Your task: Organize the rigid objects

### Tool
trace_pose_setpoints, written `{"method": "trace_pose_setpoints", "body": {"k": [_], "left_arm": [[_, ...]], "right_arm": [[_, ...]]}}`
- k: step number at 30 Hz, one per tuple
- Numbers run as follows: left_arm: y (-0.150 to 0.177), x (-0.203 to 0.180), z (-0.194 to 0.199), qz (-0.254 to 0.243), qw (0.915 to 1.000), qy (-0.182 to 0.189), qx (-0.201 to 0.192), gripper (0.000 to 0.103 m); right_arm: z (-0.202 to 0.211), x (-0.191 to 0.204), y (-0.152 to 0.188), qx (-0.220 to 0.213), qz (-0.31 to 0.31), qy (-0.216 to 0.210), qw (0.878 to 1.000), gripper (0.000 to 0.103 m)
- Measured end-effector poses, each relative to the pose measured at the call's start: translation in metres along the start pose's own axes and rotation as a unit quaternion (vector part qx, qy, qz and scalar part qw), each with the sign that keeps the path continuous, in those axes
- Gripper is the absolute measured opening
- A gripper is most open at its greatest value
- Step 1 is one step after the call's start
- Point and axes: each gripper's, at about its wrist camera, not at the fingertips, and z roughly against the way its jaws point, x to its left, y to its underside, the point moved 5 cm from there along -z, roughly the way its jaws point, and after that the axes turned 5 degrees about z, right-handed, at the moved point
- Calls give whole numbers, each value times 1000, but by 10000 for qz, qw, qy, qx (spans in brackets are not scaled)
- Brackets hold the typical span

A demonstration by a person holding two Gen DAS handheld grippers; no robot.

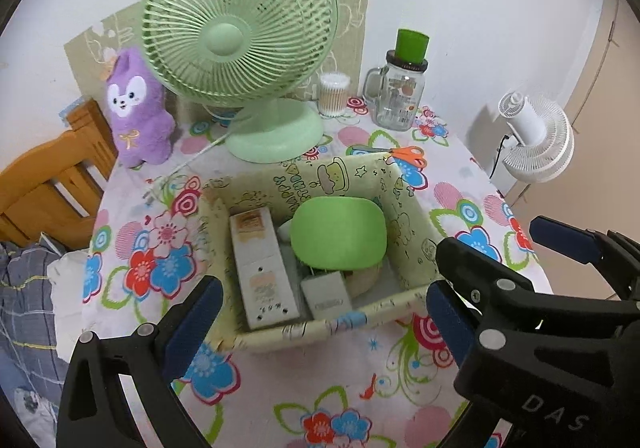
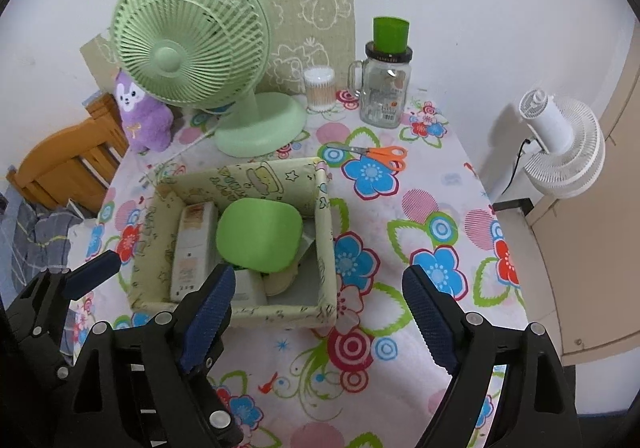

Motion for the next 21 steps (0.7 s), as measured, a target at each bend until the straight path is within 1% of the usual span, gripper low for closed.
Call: {"method": "trace_pose_setpoints", "body": {"k": [4,13,18,21], "left_arm": [[4,5,22,60,9999,-46,-119,102],[13,9,72,-39,9987,-56,-506,102],[19,9,97,-50,9978,-12,-665,102],[21,11,112,-25,9973,-60,-736,102]], "right_arm": [[19,6,4,-113,-56,-66,9999,90],[67,14,16,-503,-29,23,9987,93],[92,17,22,-649,-33,25,9979,94],[113,18,26,-748,53,90,9971,94]]}}
